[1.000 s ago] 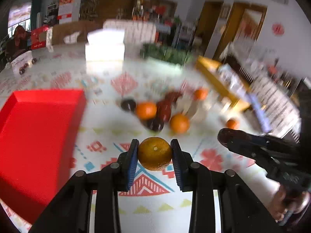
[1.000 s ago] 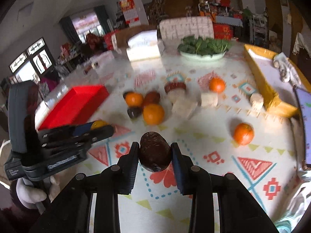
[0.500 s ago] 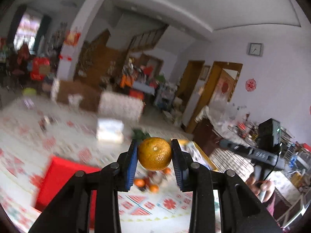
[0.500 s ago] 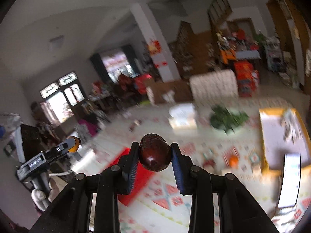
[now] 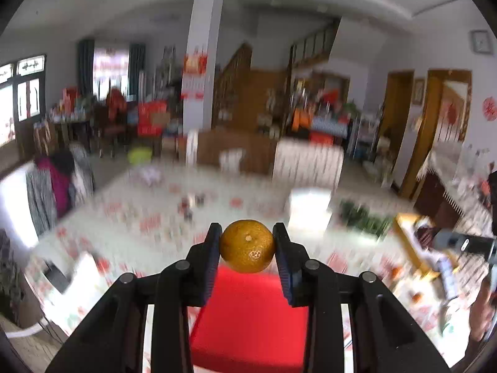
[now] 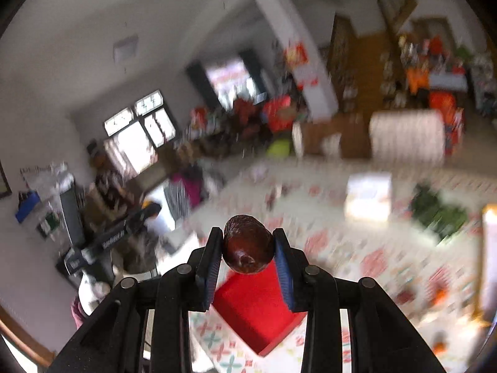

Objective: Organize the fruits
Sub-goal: 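Carry the date and orange into the red tray and open both tools, then move both open tools back toward the fruits on the tablecloth, then grasp an orange with the right tool while the left tool grasps a white yam chunk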

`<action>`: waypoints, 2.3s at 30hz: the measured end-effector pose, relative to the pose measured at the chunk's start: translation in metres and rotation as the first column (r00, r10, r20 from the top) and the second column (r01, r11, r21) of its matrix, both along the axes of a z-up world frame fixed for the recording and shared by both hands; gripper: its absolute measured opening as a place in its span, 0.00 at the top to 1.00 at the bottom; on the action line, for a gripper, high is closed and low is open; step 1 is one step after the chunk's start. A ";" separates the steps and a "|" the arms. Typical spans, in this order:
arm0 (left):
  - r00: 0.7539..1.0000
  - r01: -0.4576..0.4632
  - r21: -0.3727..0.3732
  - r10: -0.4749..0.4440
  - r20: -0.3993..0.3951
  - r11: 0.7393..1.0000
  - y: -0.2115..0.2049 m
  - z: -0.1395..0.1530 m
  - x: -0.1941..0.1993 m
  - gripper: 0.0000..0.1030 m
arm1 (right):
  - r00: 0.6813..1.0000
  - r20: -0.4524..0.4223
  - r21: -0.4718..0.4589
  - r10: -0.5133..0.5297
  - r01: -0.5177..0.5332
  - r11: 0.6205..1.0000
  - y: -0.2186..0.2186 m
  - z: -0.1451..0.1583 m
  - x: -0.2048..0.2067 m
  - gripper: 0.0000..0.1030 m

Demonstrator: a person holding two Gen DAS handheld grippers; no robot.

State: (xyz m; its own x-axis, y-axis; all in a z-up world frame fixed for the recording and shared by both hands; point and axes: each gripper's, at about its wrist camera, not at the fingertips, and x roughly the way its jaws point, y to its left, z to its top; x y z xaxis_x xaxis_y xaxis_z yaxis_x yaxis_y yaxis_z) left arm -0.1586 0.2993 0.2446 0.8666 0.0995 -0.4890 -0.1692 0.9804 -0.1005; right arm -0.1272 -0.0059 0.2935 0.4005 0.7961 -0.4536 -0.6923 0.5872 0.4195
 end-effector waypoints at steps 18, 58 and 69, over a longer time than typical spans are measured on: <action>0.927 -0.118 -0.160 0.051 -0.372 0.980 0.051 -0.223 0.078 0.68 | 0.966 -0.242 -0.342 0.090 -0.171 0.924 0.178 -0.267 0.057 0.65; 0.941 0.296 -0.230 -0.325 -0.100 0.927 -0.187 -0.157 0.058 0.06 | 0.778 -0.065 -0.382 -0.624 0.559 0.736 -0.204 -0.237 0.053 0.61; 0.854 0.468 -0.078 -0.474 -0.214 0.880 -0.271 -0.187 0.089 0.15 | 0.696 -0.041 -0.446 -0.717 0.629 0.636 -0.231 -0.258 0.067 0.61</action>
